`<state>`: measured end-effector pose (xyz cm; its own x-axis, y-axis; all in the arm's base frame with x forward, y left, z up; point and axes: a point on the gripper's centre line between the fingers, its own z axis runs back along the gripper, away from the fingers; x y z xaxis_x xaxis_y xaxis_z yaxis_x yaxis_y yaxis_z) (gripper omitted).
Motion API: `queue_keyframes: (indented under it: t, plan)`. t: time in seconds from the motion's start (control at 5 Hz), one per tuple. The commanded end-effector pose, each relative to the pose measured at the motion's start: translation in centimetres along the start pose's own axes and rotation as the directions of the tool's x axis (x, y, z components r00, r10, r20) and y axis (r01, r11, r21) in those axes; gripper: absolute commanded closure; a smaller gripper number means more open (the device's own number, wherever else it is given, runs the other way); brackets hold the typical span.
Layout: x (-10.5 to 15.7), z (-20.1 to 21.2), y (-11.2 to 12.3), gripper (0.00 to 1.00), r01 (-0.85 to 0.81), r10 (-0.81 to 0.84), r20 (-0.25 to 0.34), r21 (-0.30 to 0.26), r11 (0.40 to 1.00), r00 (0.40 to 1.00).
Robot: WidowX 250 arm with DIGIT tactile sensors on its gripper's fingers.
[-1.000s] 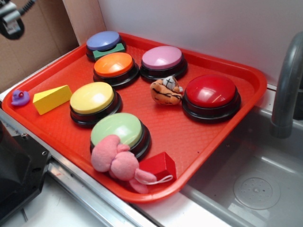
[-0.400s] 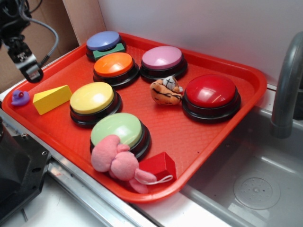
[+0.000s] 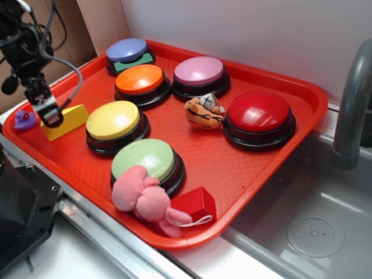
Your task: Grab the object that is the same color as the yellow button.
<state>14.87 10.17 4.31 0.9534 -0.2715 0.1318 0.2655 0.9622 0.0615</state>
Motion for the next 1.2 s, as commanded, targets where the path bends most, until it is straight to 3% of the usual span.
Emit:
queue_keyframes:
  t: [0.0,0.2,0.4,0.8,1.0]
  plan:
    - [0.1,-1.7,-0.2,0.00,0.018,-0.018,0.000,-0.025,1.000,1.000]
    - [-0.1,-2.2,0.3,0.03,-0.001,0.000,-0.011,-0.031,1.000,1.000]
    - [0.0,-2.5,0.4,1.00,-0.020,0.020,-0.045,-0.014,1.000,0.999]
    - [0.4,-1.9,-0.2,1.00,-0.072,0.069,-0.082,-0.028,0.997,0.994]
    - [1.9,1.6,-1.2,1.00,-0.158,0.159,-0.097,0.011,0.987,0.983]
